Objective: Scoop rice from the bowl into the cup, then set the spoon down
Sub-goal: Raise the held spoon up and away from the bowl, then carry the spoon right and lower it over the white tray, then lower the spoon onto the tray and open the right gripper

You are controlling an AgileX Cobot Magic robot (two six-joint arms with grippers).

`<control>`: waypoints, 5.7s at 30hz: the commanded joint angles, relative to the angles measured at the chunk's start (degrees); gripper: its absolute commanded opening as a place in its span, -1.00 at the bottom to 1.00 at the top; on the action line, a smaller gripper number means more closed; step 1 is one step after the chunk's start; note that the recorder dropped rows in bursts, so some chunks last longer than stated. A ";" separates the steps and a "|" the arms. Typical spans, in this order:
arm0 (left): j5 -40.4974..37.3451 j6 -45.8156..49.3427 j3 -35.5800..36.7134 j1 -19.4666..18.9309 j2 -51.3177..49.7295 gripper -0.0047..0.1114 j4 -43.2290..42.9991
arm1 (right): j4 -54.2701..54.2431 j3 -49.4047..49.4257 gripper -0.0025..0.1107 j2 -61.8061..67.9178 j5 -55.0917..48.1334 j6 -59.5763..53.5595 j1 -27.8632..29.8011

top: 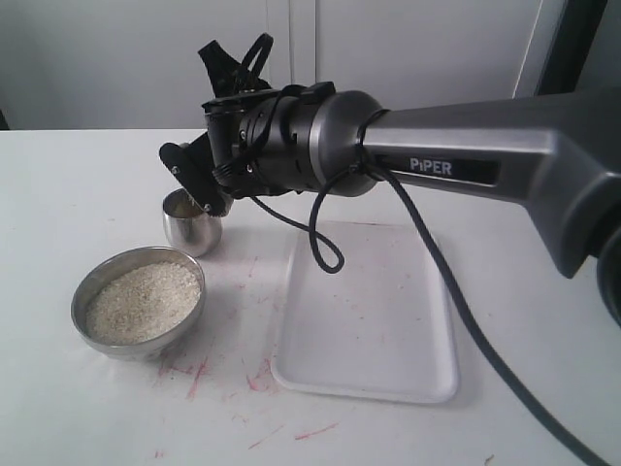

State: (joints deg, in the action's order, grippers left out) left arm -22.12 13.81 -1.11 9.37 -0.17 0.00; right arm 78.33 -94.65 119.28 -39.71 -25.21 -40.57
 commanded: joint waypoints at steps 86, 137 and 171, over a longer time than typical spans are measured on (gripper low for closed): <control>-1.91 -0.33 0.53 0.12 0.17 -0.67 0.00 | -62.89 33.21 -0.96 -29.20 -4.42 80.90 3.62; -1.91 -0.33 0.53 0.12 0.17 -0.67 0.00 | -60.09 34.12 -0.96 -14.86 0.99 79.03 6.40; -1.91 -0.33 0.53 0.12 0.17 -0.67 0.00 | -59.25 34.12 -0.80 -12.87 2.67 77.97 6.40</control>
State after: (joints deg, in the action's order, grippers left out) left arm -22.12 13.81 -1.11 9.37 -0.17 0.00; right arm 18.41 -60.77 105.92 -36.46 54.08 -34.36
